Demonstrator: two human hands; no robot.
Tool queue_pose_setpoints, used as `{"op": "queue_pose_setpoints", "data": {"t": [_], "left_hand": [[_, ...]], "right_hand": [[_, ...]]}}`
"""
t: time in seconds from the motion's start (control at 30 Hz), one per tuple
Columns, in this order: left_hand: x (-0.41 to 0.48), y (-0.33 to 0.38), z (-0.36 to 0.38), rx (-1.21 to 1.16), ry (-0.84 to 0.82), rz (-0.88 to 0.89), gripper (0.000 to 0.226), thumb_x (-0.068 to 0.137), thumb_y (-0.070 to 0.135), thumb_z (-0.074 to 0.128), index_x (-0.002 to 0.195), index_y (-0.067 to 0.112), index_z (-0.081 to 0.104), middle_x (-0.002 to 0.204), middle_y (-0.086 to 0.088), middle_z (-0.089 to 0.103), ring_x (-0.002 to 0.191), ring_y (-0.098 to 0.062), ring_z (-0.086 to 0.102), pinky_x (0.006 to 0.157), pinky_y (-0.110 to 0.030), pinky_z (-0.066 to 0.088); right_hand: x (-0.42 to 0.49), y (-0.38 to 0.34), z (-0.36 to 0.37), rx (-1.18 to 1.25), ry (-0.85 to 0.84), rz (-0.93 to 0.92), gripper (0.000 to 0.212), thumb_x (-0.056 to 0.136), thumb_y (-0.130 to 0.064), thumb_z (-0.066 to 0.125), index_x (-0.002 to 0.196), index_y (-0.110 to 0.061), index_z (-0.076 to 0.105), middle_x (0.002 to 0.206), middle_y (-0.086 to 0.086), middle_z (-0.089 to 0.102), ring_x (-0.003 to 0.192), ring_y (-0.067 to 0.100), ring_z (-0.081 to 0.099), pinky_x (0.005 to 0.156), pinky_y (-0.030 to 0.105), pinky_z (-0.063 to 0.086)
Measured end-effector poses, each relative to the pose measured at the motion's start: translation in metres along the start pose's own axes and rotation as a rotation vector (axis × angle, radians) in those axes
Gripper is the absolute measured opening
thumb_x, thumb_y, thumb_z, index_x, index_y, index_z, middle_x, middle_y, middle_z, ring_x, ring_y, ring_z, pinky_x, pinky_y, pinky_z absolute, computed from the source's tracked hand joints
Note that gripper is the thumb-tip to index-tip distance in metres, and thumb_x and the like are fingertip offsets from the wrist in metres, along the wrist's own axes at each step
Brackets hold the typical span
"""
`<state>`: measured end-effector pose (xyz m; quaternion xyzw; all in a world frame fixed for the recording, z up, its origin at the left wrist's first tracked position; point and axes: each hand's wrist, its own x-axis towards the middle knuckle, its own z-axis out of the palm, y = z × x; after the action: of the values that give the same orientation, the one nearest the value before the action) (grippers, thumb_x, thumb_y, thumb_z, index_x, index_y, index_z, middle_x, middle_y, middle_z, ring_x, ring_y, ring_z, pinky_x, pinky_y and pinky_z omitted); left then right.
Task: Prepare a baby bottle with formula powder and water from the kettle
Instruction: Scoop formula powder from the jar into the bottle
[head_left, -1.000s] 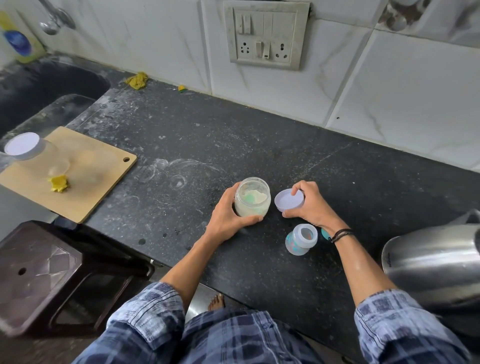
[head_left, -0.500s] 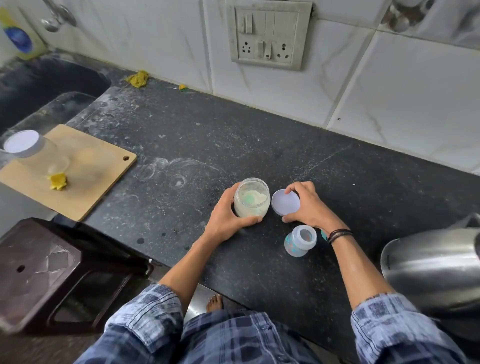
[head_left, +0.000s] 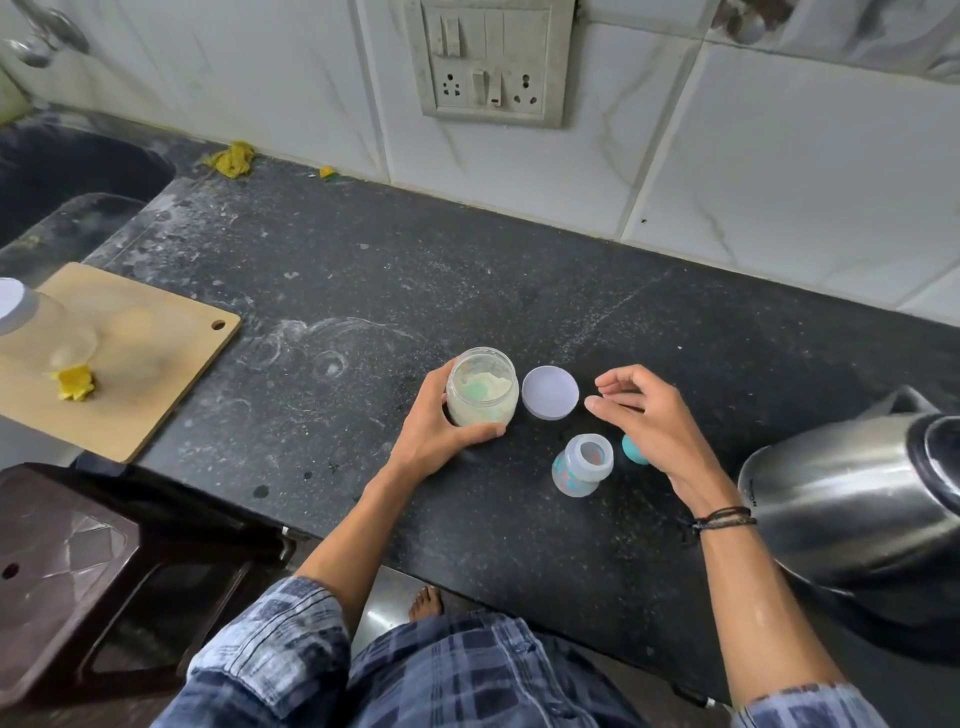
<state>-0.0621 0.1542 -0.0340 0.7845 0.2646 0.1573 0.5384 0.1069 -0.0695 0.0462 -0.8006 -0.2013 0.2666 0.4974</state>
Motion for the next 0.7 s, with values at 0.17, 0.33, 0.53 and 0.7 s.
{"op": "queue_pose_setpoints", "data": {"t": [0.17, 0.33, 0.53, 0.7], "left_hand": [[-0.004, 0.002, -0.002, 0.032, 0.018, 0.082, 0.096, 0.060, 0.046, 0.096, 0.143, 0.043, 0.049, 0.140, 0.024, 0.051, 0.133, 0.003, 0.048, 0.111, -0.024, 0.041], [-0.004, 0.026, -0.004, 0.063, 0.042, 0.198, 0.096, 0.061, 0.047, 0.094, 0.144, 0.036, 0.048, 0.146, 0.016, 0.047, 0.139, -0.006, 0.043, 0.114, -0.026, 0.035], [-0.011, 0.044, 0.000, 0.136, 0.068, 0.252, 0.101, 0.062, 0.048, 0.090, 0.150, 0.032, 0.042, 0.145, 0.015, 0.040, 0.136, -0.005, 0.033, 0.116, -0.032, 0.030], [-0.022, 0.044, 0.011, 0.199, 0.082, 0.265, 0.102, 0.064, 0.055, 0.084, 0.151, 0.023, 0.044, 0.143, 0.012, 0.039, 0.133, -0.006, 0.031, 0.117, -0.048, 0.033]], "right_hand": [[-0.024, -0.003, 0.006, 0.047, 0.095, -0.029, 0.013, 0.090, -0.018, 0.081, 0.099, -0.021, 0.072, 0.104, -0.005, 0.074, 0.098, 0.005, 0.071, 0.078, 0.009, 0.052], [-0.042, -0.024, 0.009, -0.075, 0.193, -0.130, 0.004, 0.092, -0.019, 0.078, 0.093, -0.021, 0.075, 0.099, -0.009, 0.075, 0.087, 0.000, 0.069, 0.073, 0.009, 0.050], [-0.055, -0.071, 0.024, -0.276, 0.205, -0.425, 0.008, 0.096, -0.016, 0.073, 0.100, -0.017, 0.080, 0.093, -0.012, 0.071, 0.070, 0.007, 0.064, 0.069, 0.020, 0.052], [-0.045, -0.092, 0.044, -0.612, 0.003, -0.408, 0.018, 0.097, -0.022, 0.069, 0.112, -0.018, 0.080, 0.106, -0.002, 0.074, 0.088, 0.016, 0.067, 0.085, 0.035, 0.052]]}}
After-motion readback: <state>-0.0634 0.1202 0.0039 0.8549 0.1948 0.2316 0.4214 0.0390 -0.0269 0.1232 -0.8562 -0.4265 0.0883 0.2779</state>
